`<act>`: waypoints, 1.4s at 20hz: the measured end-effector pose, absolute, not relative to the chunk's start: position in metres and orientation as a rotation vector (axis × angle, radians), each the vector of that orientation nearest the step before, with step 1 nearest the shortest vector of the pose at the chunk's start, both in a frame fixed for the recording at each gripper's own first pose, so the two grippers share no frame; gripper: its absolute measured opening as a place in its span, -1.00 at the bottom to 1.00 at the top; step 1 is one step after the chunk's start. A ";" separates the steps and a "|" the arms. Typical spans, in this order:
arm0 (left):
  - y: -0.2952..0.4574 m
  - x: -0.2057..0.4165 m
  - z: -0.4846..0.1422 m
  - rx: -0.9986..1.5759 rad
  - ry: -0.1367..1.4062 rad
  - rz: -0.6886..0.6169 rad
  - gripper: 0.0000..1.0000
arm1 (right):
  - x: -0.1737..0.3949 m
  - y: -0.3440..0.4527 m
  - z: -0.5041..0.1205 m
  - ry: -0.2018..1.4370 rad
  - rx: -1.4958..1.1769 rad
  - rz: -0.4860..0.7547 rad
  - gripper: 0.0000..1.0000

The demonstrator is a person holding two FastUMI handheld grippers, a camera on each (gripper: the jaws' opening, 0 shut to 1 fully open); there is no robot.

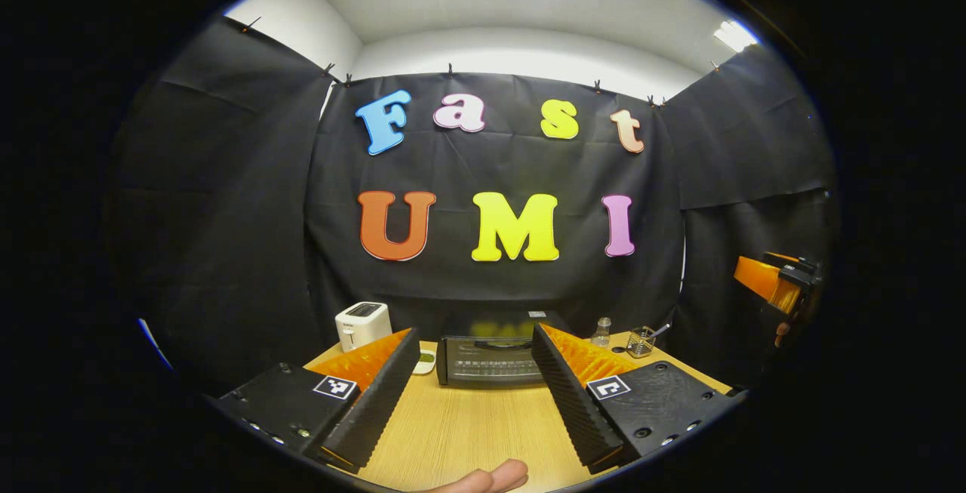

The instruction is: Open the electric oven with the left hand, put the food in, and close the electric oven.

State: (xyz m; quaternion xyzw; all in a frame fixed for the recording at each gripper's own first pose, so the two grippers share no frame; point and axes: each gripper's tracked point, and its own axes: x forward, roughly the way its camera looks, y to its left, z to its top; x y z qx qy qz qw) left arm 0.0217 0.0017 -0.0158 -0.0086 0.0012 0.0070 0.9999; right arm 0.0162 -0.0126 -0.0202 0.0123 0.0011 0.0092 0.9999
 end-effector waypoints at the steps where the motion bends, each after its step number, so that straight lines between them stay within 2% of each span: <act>1: 0.003 0.028 -0.017 -0.021 0.003 0.013 0.90 | 0.020 -0.012 -0.023 0.001 0.031 0.023 0.99; 7: 0.007 0.080 -0.038 0.003 0.047 0.007 0.90 | 0.049 -0.005 -0.044 0.011 0.052 0.039 0.99; 15: -0.001 0.197 -0.094 0.046 0.151 -0.034 0.90 | 0.076 -0.003 -0.058 0.013 0.038 0.051 0.99; 24: -0.056 0.302 -0.165 -0.027 0.334 -0.129 0.91 | 0.082 -0.061 -0.074 0.008 0.023 -0.027 0.99; 28: -0.061 0.331 -0.202 0.010 0.426 -0.105 0.91 | 0.080 -0.087 -0.074 0.005 0.030 -0.042 0.99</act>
